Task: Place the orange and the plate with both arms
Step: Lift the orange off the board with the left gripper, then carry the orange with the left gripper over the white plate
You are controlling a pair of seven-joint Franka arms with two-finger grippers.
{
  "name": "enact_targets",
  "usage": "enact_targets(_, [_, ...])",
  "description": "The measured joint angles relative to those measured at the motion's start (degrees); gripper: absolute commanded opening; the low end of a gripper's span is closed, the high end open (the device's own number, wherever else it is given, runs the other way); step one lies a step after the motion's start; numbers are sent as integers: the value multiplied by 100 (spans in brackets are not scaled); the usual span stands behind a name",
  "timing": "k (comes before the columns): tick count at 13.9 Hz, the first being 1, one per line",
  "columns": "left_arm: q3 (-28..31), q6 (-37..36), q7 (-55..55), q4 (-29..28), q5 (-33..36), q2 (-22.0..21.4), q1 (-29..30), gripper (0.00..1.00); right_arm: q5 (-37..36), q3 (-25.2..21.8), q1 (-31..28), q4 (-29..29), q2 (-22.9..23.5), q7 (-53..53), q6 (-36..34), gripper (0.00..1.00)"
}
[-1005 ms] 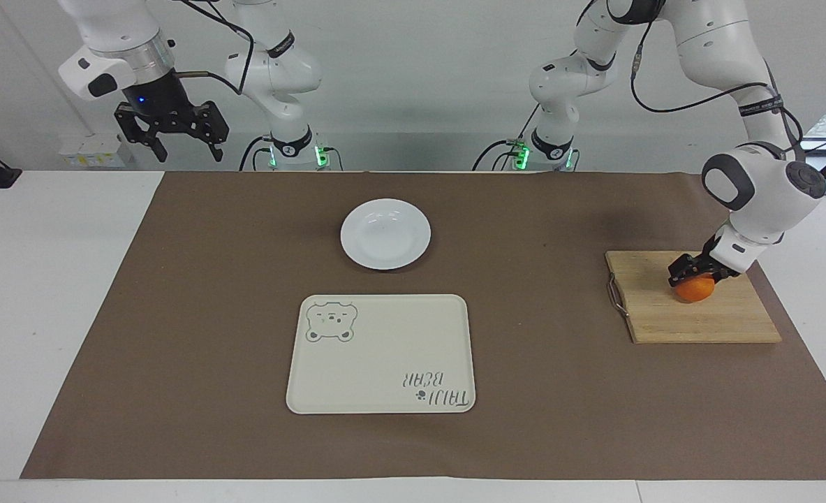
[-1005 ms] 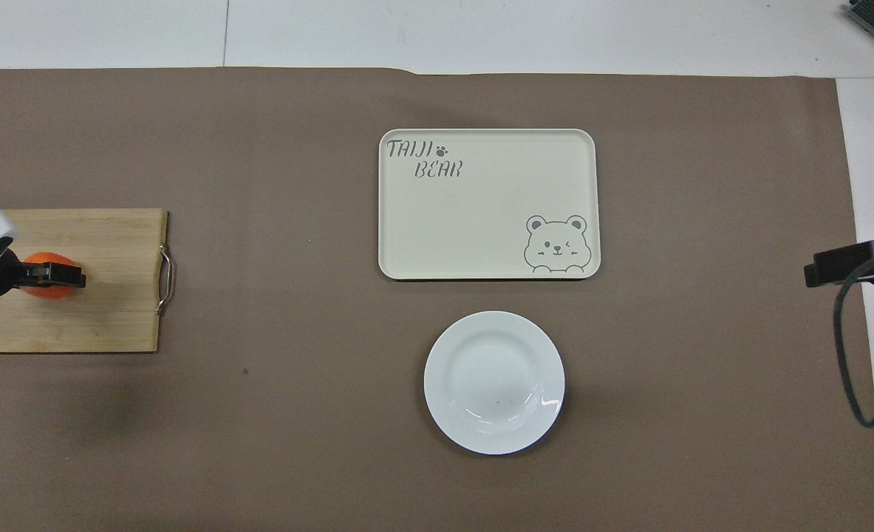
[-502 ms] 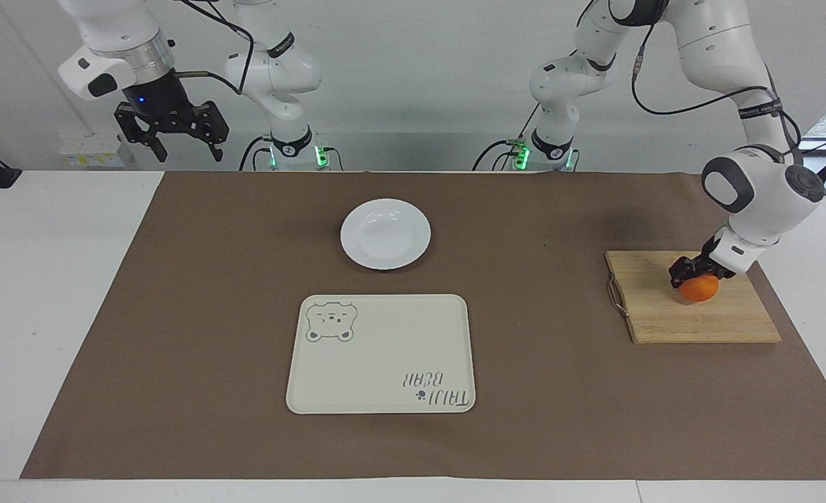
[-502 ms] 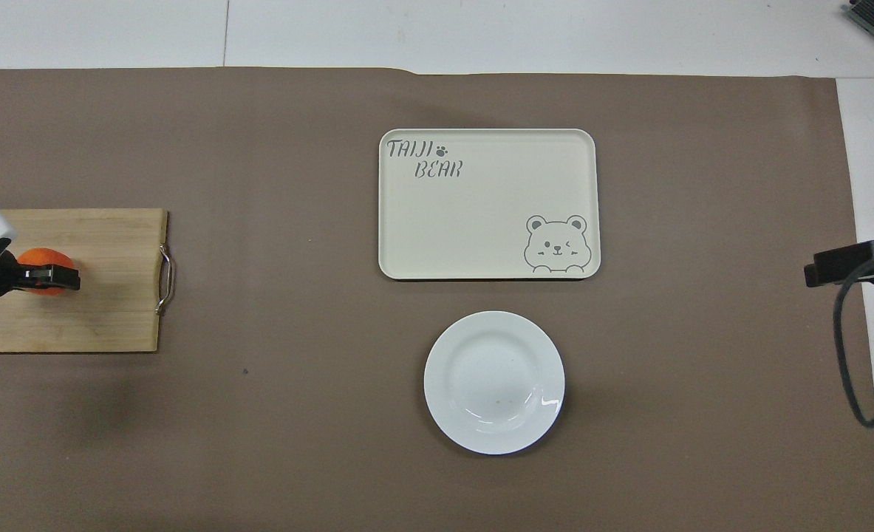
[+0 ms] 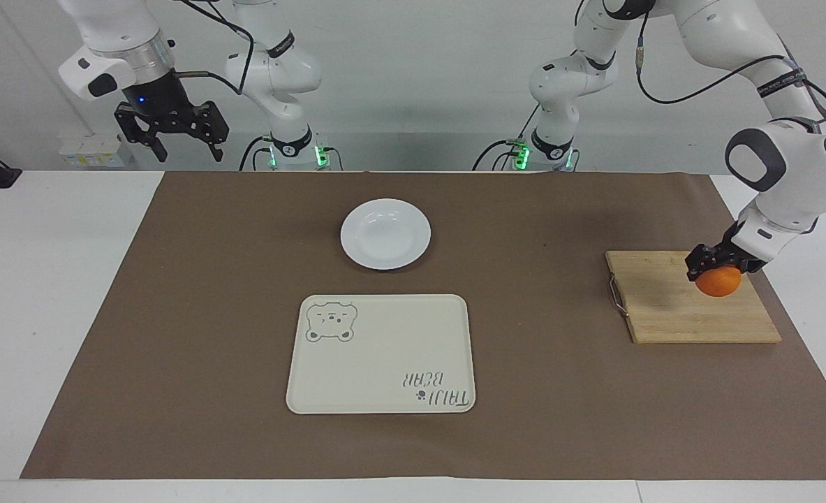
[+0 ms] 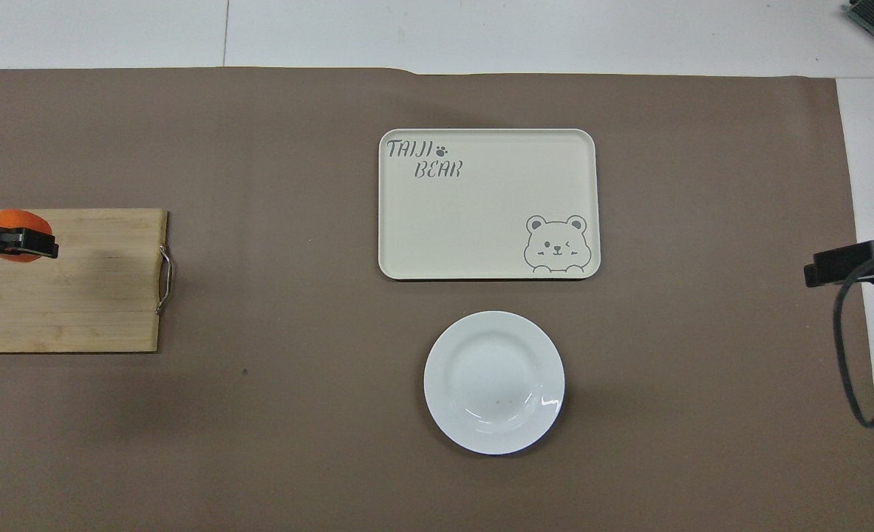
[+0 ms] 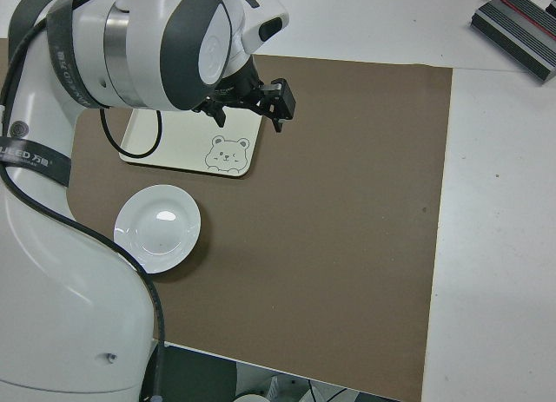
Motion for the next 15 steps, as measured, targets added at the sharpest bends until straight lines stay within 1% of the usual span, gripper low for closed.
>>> enact_targets(5, [0, -709, -355, 57, -1, -721, -402, 0, 0, 0, 0, 0, 0, 0, 0, 100])
enact_targets(7, [-3, -952, -684, 56, -1, -919, -586, 0, 0, 0, 0, 0, 0, 0, 0, 100])
enact_targets(15, [-18, -1025, -1644, 9, -3, -942, -1509, 0, 0, 0, 0, 0, 0, 0, 0, 100])
